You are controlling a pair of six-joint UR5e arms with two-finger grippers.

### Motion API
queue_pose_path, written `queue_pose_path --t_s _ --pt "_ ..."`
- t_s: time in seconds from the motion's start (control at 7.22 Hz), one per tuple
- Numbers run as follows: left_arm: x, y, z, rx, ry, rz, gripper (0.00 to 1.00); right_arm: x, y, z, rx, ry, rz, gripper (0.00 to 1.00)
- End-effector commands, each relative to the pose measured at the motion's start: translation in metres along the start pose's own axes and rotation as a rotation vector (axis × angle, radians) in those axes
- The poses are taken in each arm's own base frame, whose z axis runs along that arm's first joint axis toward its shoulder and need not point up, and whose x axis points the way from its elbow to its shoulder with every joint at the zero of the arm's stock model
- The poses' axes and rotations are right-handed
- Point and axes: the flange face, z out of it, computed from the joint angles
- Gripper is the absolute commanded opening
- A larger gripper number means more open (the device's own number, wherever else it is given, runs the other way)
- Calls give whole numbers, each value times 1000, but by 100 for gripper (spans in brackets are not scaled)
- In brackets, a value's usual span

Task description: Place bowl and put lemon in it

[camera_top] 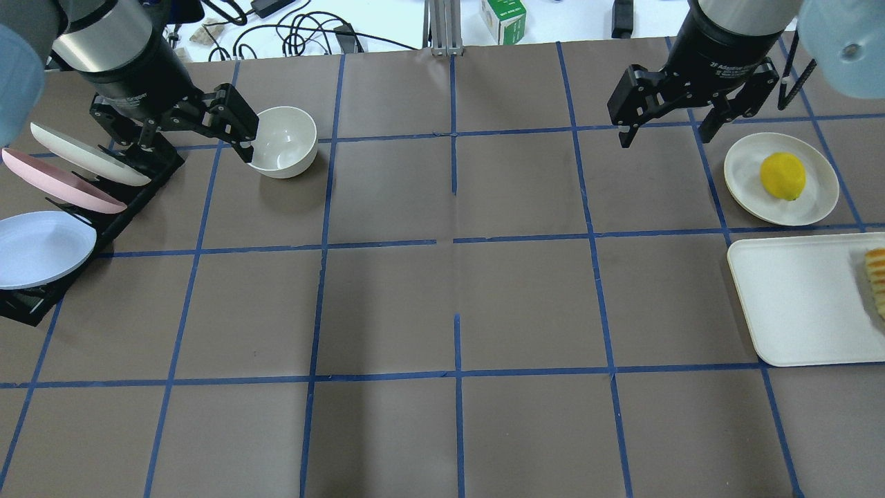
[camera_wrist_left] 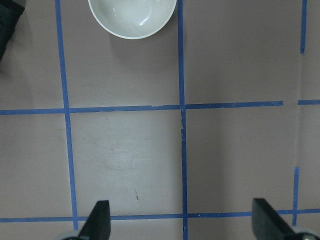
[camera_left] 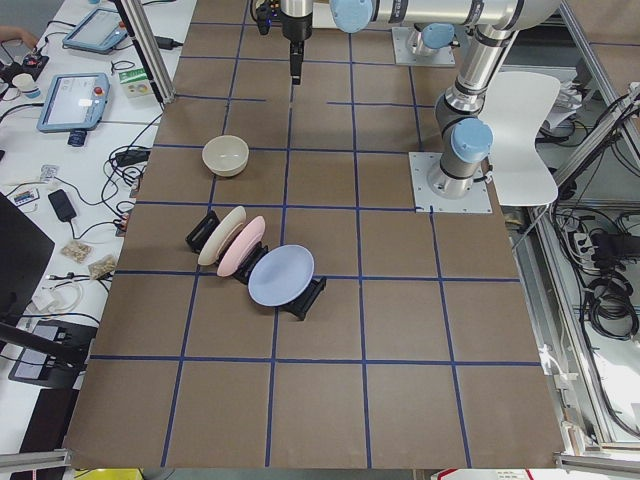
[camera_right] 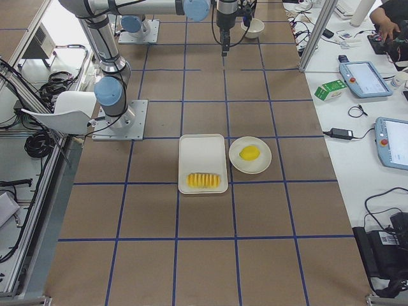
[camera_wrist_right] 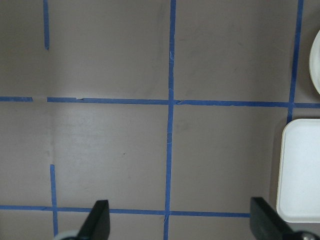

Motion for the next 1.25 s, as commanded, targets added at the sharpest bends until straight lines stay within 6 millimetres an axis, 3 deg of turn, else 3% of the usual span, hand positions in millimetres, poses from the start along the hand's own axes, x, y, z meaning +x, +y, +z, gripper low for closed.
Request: queue_pose_path --t_s 0.0,0.28,0.42,0.55,0.83,0.97,1.11 --pt "0 0 -2 4 1 0 100 0 -3 0 8 -2 -3 100" --pt "0 0 -2 4 0 0 100 6 -10 -8 39 16 -9 100" --pt "0 0 -1 2 -3 0 100 28 -26 -13 53 22 -5 100" --pt "-4 2 -2 2 -9 3 100 80 -49 -10 37 23 65 100" --pt "-12 -15 11 -15 -8 -3 100 180 -54 -2 29 32 39 100" --pt "-34 -46 43 -25 -1 -24 100 224 -58 16 -1 27 -37 100" --pt "-71 -82 84 -20 6 -11 100 277 -70 51 -22 14 -71 100"
